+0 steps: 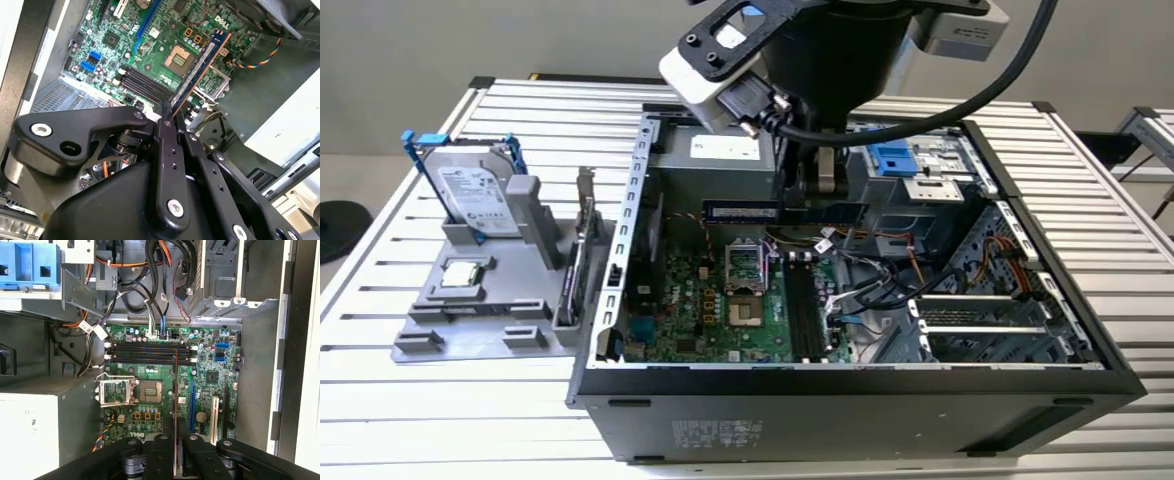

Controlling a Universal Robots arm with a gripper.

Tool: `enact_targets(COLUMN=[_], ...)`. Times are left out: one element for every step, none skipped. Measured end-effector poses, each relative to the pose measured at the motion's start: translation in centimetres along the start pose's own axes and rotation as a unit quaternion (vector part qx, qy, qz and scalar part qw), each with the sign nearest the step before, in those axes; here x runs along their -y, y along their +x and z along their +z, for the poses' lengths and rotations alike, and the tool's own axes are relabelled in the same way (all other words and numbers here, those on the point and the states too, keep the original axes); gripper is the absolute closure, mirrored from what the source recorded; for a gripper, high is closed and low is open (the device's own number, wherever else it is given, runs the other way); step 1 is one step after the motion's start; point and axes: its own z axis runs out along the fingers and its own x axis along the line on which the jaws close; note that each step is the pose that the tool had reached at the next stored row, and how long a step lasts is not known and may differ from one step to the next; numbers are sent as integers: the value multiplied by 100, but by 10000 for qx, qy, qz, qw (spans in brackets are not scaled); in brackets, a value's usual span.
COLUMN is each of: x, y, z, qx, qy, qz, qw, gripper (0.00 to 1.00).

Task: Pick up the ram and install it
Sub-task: 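Pick up the ram and move it above insertion slot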

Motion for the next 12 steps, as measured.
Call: enact_targets(x=[0, -1, -2, -7, -13, -23, -37, -52, -67, -82, -100, -119], y=[10, 21, 32, 43, 49, 53, 57, 60, 62, 63, 64, 64], z=[1, 1, 1, 1, 1, 1, 1, 0, 0, 0, -1, -1], qx=[-1, -1, -1, -1, -1, -1, -1, -1, -1, -1, -1, -1], qy=[0, 0, 0, 0, 0, 0, 0, 0, 0, 0, 0, -1], qz=[0, 0, 0, -1, -1, 0, 0, 0, 0, 0, 0, 0], qw=[10000, 10000, 10000, 10000, 10000, 10000, 10000, 10000, 10000, 10000, 10000, 10000], gripper=[100, 100, 100, 100, 100, 100, 100, 100, 100, 100, 100, 100])
